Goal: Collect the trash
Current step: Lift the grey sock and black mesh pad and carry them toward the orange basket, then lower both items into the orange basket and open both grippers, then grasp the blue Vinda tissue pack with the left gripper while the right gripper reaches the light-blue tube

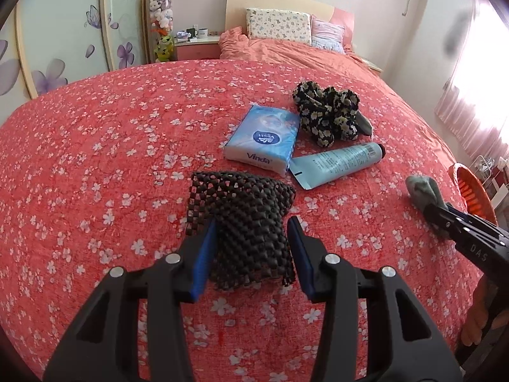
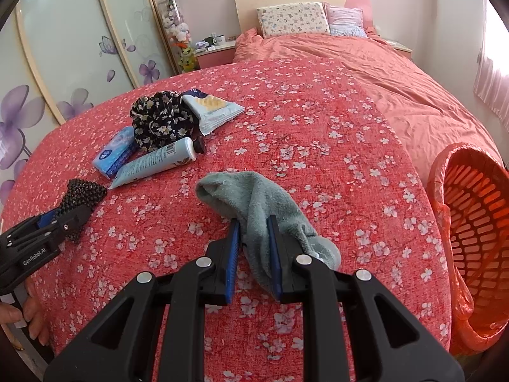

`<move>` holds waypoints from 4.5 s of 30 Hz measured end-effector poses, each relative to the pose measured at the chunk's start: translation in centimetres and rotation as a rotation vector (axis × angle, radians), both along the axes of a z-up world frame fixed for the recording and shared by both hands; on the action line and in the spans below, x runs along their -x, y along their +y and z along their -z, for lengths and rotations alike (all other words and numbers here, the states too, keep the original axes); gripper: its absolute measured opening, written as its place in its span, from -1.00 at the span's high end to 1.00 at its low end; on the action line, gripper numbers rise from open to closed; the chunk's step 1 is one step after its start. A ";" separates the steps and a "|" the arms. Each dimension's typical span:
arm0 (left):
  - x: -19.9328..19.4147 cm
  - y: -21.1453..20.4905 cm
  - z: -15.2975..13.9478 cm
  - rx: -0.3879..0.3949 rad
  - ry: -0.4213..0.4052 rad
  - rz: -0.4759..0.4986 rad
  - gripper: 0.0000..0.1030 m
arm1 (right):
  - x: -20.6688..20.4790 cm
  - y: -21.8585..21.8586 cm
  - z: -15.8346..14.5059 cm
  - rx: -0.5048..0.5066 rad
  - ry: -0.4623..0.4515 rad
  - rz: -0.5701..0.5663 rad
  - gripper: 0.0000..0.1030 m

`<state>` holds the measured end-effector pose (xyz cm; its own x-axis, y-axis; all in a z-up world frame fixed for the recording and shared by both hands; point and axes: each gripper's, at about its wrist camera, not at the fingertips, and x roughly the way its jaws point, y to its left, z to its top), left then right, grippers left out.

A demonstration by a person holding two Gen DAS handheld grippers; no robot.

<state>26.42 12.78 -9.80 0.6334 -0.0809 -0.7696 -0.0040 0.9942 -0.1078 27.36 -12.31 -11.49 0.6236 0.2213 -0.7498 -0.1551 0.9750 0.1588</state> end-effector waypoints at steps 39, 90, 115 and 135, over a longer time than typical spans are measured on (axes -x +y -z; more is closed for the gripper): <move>1.7 0.0 -2.2 0.059 -0.044 0.028 0.70 | 2.8 -2.9 -3.5 -0.122 -0.075 0.029 0.83; -1.5 -30.9 -3.3 0.009 -0.098 0.489 -0.30 | 6.6 -26.3 -3.0 -0.159 -0.160 0.517 -0.16; -10.3 -1.4 -0.4 -0.095 -0.002 -0.076 -0.47 | 2.0 -6.5 -2.5 -0.055 -0.051 0.134 -0.22; -7.4 8.0 -0.3 -0.067 0.067 -0.160 -0.01 | -2.1 6.7 -2.4 -0.061 0.011 -0.066 -0.17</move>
<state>33.84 20.82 -9.51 0.5811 0.0691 -0.8109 -0.1673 0.9853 -0.0359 29.51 -5.59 -9.12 0.5976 0.3068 -0.7408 -0.2165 0.9513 0.2193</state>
